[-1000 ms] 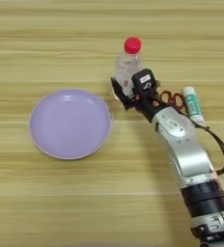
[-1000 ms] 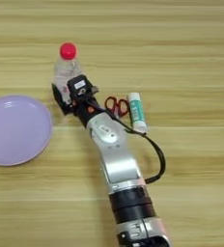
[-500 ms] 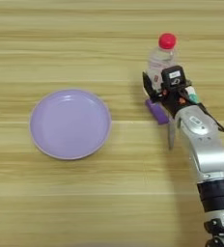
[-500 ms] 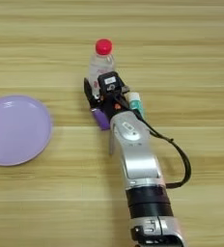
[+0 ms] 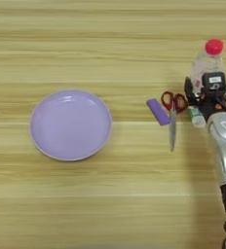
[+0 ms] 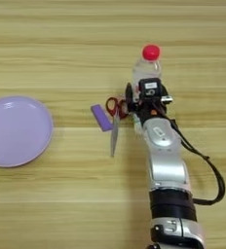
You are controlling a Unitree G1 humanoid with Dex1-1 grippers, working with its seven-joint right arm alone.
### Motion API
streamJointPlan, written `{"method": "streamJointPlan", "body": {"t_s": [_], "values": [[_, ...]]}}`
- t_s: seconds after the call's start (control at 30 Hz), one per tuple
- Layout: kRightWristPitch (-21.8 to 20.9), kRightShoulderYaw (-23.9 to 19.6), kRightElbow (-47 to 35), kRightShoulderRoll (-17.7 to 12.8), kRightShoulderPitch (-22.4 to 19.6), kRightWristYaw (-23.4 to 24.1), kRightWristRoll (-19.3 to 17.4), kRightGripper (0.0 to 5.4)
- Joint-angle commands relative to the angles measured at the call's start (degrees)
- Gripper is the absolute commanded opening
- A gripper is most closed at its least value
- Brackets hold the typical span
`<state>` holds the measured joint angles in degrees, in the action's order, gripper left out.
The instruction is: Move the objects on the table
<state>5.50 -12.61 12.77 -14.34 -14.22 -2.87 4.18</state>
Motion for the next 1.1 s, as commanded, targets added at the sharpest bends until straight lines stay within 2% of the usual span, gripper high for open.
{"method": "streamJointPlan", "body": {"t_s": [0.03, 0.5, 0.8, 1.0, 1.1], "values": [[-3.4, -2.7, -1.4, -3.9, -3.8, 1.9, -0.4, 3.23], [-4.8, -5.6, 1.8, -6.0, -4.1, 3.7, -1.5, 3.19], [-7.7, -5.6, 11.9, -7.4, -6.3, 4.4, -1.5, 3.18], [-9.6, -5.0, 15.5, -7.6, -7.3, 4.7, -1.4, 3.18], [-9.7, -4.8, 15.4, -7.5, -7.2, 4.8, -1.4, 3.76]]}}
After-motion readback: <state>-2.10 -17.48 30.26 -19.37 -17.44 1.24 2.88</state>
